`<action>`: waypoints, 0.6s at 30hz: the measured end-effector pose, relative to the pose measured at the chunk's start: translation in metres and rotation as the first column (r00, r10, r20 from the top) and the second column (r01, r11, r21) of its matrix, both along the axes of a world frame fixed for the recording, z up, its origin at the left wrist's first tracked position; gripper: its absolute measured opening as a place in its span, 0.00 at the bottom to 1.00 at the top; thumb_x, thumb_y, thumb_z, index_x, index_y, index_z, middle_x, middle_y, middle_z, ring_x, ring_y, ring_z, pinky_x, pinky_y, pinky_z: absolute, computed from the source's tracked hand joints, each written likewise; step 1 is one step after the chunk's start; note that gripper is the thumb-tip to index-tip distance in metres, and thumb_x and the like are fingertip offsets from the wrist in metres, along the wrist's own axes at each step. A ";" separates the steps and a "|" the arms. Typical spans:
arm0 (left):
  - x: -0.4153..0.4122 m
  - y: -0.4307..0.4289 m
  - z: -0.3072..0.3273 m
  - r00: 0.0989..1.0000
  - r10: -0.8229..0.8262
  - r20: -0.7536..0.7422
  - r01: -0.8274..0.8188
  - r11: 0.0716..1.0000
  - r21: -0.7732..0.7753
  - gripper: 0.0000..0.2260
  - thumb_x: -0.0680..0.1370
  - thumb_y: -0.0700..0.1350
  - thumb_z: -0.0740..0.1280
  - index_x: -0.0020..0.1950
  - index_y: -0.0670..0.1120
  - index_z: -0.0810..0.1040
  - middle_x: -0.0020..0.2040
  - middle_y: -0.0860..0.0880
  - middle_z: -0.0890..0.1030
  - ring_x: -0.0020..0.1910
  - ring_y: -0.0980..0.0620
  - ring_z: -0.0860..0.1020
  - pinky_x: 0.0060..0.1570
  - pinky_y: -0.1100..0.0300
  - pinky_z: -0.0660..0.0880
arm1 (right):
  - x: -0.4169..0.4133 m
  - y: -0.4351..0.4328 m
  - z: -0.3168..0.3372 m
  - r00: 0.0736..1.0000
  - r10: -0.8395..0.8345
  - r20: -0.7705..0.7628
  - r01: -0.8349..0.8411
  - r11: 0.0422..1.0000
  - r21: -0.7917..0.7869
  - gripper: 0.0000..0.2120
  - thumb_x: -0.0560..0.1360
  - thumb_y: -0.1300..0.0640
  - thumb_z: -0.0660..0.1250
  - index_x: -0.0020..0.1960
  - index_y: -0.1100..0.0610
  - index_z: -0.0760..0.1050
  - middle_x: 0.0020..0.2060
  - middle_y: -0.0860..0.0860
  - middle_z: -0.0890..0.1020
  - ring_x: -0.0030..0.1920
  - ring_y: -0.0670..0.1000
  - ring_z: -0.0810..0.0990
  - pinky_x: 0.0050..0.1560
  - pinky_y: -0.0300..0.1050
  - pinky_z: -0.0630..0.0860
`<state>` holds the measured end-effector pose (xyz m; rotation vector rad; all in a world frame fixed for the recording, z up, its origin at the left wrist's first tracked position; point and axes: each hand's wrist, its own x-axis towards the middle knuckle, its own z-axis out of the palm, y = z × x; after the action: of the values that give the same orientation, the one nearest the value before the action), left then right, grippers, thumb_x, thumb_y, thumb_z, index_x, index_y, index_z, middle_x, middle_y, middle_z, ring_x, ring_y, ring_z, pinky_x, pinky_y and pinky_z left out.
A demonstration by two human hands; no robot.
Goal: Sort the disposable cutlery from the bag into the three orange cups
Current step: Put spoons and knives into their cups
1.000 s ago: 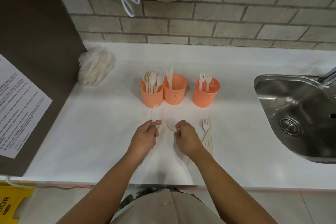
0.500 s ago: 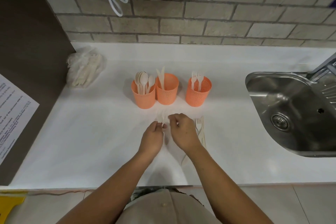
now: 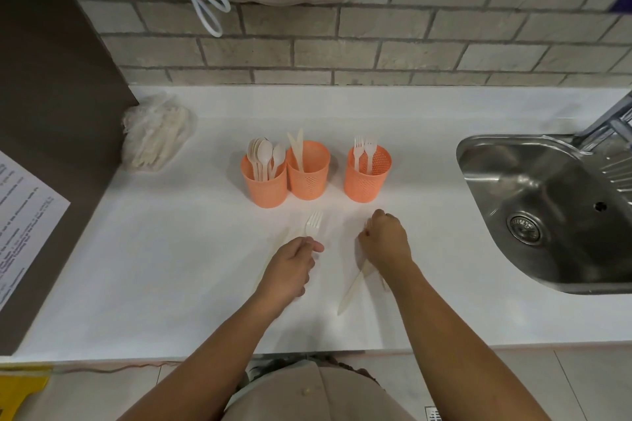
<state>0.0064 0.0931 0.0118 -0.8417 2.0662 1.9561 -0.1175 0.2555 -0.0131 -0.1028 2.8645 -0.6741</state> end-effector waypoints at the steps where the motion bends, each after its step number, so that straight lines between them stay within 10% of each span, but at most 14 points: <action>1: 0.000 0.000 0.000 1.000 0.003 -0.004 -0.003 1.000 -0.003 0.15 0.86 0.48 0.56 0.53 0.49 0.82 0.36 0.50 0.71 0.32 0.52 0.65 0.30 0.59 0.61 | 0.000 0.000 0.000 1.000 -0.027 -0.002 0.027 0.999 -0.032 0.03 0.75 0.64 0.63 0.45 0.61 0.69 0.43 0.59 0.79 0.45 0.61 0.80 0.40 0.46 0.71; 10: 0.003 -0.008 0.002 0.998 0.052 -0.025 -0.053 0.998 -0.032 0.14 0.87 0.48 0.56 0.54 0.52 0.82 0.34 0.51 0.72 0.33 0.52 0.68 0.31 0.58 0.64 | -0.008 0.009 0.023 0.956 -0.092 -0.278 -0.016 0.932 -0.361 0.16 0.80 0.63 0.67 0.67 0.62 0.76 0.46 0.55 0.82 0.47 0.57 0.81 0.48 0.42 0.71; 18: -0.003 -0.005 0.010 0.993 0.050 -0.103 -0.054 0.998 -0.039 0.14 0.87 0.48 0.57 0.54 0.52 0.82 0.33 0.53 0.73 0.32 0.53 0.69 0.30 0.59 0.65 | 0.011 0.008 0.062 0.902 -0.377 -0.208 0.061 0.590 -0.805 0.19 0.76 0.58 0.75 0.64 0.50 0.73 0.37 0.52 0.79 0.37 0.45 0.77 0.43 0.31 0.73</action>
<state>0.0031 0.0878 0.0218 -0.8284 2.1707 2.0296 -0.1060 0.2639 0.0492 0.0242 2.6441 -2.1534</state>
